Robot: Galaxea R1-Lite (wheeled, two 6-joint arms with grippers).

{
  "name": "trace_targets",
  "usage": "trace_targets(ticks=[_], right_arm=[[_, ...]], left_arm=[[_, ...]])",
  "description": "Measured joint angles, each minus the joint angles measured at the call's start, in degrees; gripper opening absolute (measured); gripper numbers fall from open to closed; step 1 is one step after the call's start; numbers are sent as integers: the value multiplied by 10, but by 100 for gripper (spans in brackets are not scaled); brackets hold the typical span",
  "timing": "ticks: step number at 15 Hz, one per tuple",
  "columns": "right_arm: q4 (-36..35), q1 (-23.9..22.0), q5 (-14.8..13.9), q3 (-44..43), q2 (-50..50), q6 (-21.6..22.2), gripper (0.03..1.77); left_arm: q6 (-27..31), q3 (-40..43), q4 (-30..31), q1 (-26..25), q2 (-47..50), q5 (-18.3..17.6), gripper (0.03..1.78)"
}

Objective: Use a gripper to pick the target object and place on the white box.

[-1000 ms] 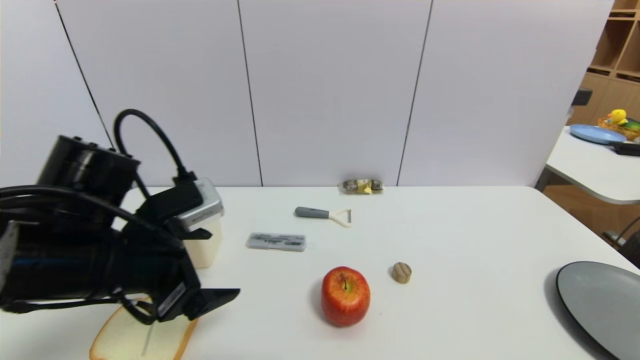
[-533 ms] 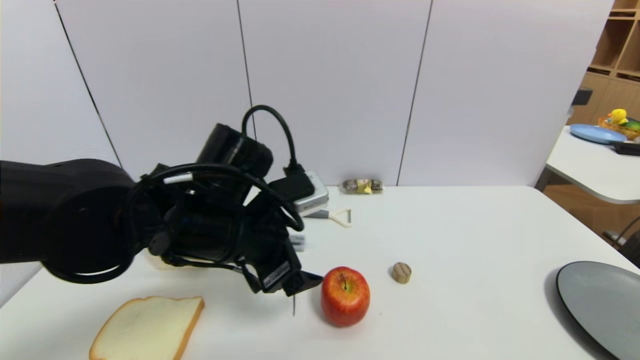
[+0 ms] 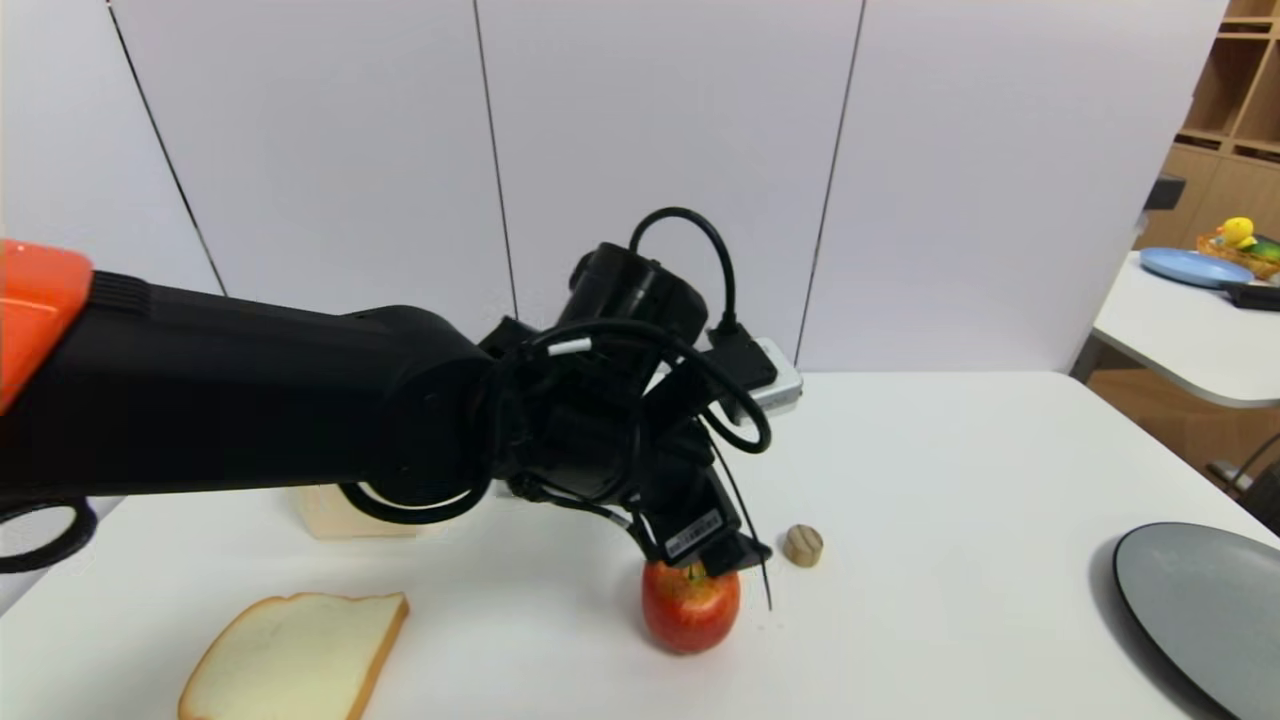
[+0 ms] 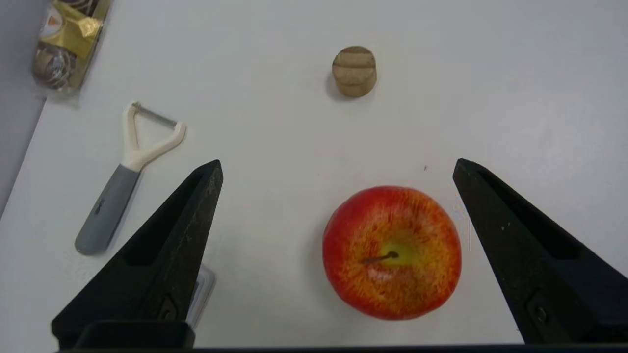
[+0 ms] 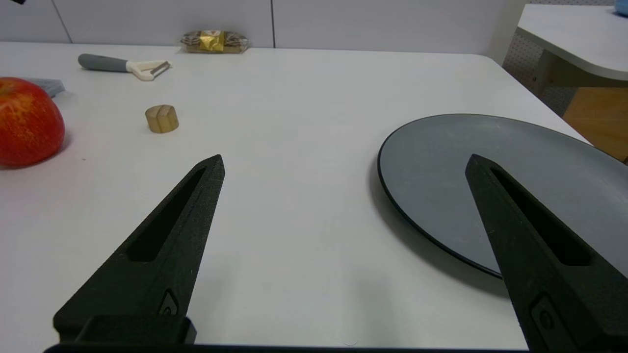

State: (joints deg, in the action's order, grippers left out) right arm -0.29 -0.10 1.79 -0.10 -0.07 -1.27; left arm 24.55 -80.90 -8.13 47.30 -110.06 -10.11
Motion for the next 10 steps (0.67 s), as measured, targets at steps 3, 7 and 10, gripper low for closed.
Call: trace_targets(ticks=[3,7,10], right_arm=[[0,0,0,0,0,0,170],[0,0,0,0,0,0,170],[0,0,0,0,0,0,170]], left_arm=[[0,-60,0,13,-49,-28,169],[1,-126,-1,16,-113,-59,169],[-10,-158,-2,16,-155,-76,169]])
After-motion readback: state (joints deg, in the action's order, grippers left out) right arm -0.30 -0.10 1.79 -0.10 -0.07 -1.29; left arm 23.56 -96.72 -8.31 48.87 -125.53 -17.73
